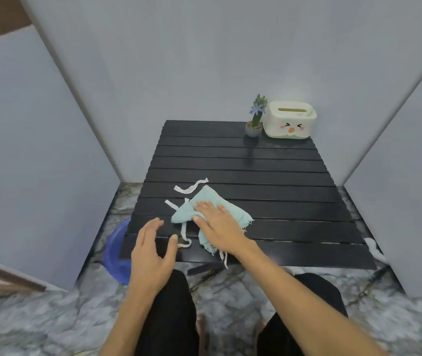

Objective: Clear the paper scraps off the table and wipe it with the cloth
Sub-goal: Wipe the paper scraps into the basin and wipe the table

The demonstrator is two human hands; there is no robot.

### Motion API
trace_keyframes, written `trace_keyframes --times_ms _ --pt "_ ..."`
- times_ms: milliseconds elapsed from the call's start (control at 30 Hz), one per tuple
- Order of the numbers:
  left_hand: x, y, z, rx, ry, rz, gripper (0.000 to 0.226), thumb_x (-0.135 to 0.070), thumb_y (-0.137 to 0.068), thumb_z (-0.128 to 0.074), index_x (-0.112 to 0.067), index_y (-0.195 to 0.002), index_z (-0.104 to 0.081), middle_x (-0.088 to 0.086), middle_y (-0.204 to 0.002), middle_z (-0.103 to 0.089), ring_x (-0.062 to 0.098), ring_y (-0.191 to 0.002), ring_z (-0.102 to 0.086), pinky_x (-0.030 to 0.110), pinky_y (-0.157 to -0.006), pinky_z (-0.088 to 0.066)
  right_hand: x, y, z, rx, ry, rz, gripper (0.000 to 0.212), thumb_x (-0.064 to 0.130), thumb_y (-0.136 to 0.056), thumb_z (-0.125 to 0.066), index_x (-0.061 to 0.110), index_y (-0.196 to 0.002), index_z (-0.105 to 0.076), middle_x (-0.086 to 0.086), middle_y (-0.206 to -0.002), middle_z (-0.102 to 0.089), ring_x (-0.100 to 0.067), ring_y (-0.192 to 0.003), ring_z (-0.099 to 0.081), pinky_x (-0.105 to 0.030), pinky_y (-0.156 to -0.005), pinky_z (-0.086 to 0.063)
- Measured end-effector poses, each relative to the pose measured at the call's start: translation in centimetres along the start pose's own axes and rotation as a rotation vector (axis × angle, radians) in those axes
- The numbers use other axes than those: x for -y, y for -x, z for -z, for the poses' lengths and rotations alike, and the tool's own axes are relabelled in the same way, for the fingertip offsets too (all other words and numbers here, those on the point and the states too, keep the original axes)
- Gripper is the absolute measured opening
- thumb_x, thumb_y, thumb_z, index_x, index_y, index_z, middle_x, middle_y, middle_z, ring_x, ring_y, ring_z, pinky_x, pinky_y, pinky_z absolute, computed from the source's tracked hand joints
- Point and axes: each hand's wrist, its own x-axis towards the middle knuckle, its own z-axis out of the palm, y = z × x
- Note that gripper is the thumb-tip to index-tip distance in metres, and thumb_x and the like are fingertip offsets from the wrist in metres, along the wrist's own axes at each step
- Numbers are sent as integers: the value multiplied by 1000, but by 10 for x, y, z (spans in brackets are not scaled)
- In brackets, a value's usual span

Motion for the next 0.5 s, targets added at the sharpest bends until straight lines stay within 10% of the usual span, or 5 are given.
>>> trace_keyframes --times_ms 267,500 --pt "38 -39 3 133 -135 43 48 -39 -100 -48 -8 -136 -53 7 -146 -49 22 -137 -41 41 -114 -34 20 -19 4 -299 -307 -19 29 25 -103 -46 15 -124 -64 0 -117 -69 -13 -103 -61 -26 -94 -45" --pt "44 -48 0 96 -256 -21 55 -45 -97 -38 -6 -128 -59 10 -137 -57 27 -126 -51 44 -109 -39 -1 8 100 -493 -135 -40 31 25 -103 -47 15 -130 -58 4 -114 -64 -10 -94 -58 -15 -81 -42"
